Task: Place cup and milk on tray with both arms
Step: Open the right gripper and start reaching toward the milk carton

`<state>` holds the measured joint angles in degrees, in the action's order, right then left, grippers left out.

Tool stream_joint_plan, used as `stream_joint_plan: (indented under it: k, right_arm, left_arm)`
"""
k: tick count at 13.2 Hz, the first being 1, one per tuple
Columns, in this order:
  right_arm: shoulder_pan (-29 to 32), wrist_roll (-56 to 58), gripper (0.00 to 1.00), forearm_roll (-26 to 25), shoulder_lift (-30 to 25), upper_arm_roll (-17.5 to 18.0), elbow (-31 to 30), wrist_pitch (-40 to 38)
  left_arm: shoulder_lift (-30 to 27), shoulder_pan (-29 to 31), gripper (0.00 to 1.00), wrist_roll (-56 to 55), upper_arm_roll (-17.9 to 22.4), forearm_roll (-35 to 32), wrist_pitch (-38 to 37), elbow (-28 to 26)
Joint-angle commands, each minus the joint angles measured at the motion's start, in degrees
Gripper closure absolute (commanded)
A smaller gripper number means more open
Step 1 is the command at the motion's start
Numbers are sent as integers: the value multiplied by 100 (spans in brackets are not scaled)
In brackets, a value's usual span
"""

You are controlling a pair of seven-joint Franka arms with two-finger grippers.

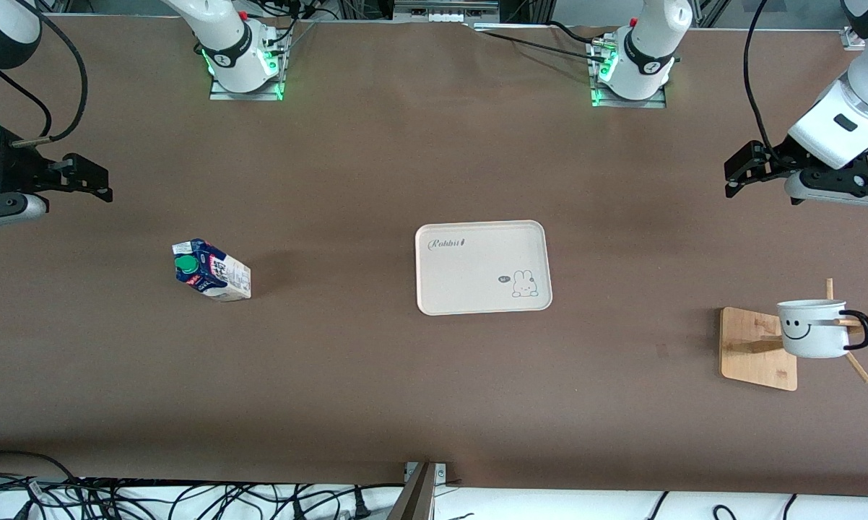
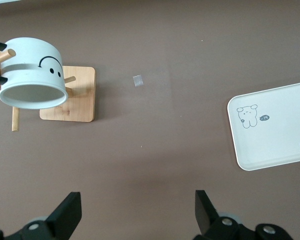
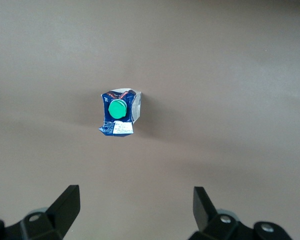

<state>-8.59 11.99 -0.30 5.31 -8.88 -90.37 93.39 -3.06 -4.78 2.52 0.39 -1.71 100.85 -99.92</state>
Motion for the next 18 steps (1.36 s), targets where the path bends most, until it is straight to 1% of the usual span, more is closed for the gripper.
stream_joint_plan:
  k: [1, 10, 12, 14, 16, 18]
  right_arm:
    - [50, -30, 0, -23, -39, 27, 28, -76]
    - [25, 75, 0, -14, 40, 36, 46, -32]
    - [-2, 75, 0, -49, 145, 53, 115, -14]
    - [-80, 75, 0, -58, 330, 62, 317, 3]
    - [-55, 137, 0, -40, 488, 45, 283, -66]
    - [-55, 286, 0, 30, 637, 45, 187, 20]
  left_arm:
    - [104, -5, 0, 91, -4, -22, -136, 210]
    - [103, -5, 0, 82, -4, -22, -127, 210]
    - [103, -5, 0, 82, -4, -22, -127, 210]
    - [103, -5, 0, 82, 5, -22, -136, 210]
    - [112, -5, 0, 91, 14, -22, -127, 210]
    - [112, -5, 0, 100, 14, -39, -136, 210]
